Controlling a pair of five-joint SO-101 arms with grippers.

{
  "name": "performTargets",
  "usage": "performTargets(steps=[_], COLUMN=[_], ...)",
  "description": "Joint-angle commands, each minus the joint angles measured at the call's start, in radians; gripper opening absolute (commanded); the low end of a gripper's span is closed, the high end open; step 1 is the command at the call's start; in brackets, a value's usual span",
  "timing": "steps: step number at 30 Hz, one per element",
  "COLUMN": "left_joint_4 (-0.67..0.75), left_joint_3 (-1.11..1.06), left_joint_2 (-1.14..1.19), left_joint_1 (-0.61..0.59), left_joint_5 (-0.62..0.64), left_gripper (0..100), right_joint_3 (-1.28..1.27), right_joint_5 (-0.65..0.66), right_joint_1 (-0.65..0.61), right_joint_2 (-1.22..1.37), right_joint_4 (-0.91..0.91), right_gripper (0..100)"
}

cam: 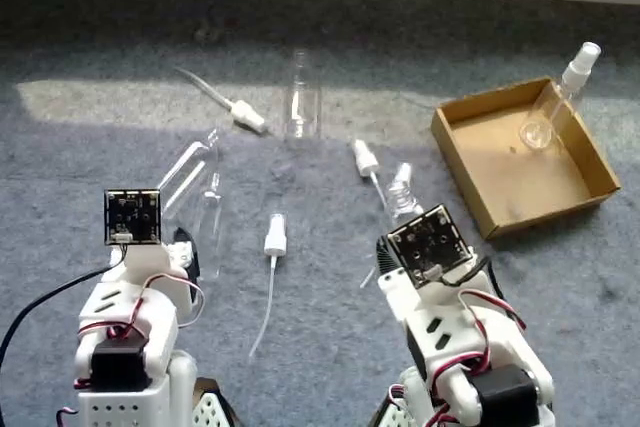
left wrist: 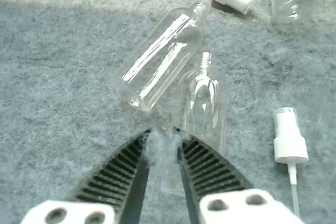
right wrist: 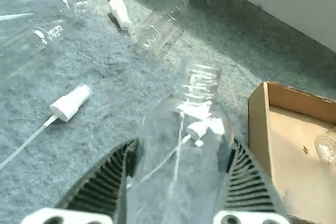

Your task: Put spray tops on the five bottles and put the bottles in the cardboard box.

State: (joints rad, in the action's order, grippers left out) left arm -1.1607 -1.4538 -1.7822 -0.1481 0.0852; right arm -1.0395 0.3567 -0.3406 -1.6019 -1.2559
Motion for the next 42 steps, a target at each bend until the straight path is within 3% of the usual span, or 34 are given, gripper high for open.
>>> performTargets(steps=[1,5,9,15,23,28,31,36,42], left_joint_4=[0.011,-0.018,-0.034,-0.068,-0.077,-0.074,-0.072,0.012,0.157], left_joint_3=[0.108,0.148,0.205,0.432,0.624,0.659,0.664,0.662,0.656], left_joint_2=[0.016,0.016,0.053,0.417,0.817,0.952,1.026,1.119,1.247], left_joint_1=[0.079,0.105,0.110,0.128,0.337,0.387,0.397,0.398,0.400], left_joint_5=[-0.005,-0.005,-0.005,-0.005,0.000,0.002,0.015,0.181,0.193], left_gripper=[1,2,2,2,2,2,10,25,26], right_joint_3=[-0.039,-0.097,-0.162,-0.263,-0.303,-0.314,-0.314,-0.317,-0.394], right_joint_5=[-0.032,-0.150,-0.167,-0.167,-0.167,-0.167,-0.167,-0.167,-0.167], right_joint_1=[0.012,0.012,0.012,0.012,0.010,0.007,0.007,0.008,0.008], right_joint_2=[-0.007,-0.007,-0.007,-0.007,-0.008,-0.008,-0.008,-0.008,-0.008], right_joint_4=[0.110,0.197,0.255,0.326,0.338,0.340,0.357,0.421,0.470], right_gripper=[11.2,11.2,11.2,11.2,11.2,11.2,11.2,11.2,11.2])
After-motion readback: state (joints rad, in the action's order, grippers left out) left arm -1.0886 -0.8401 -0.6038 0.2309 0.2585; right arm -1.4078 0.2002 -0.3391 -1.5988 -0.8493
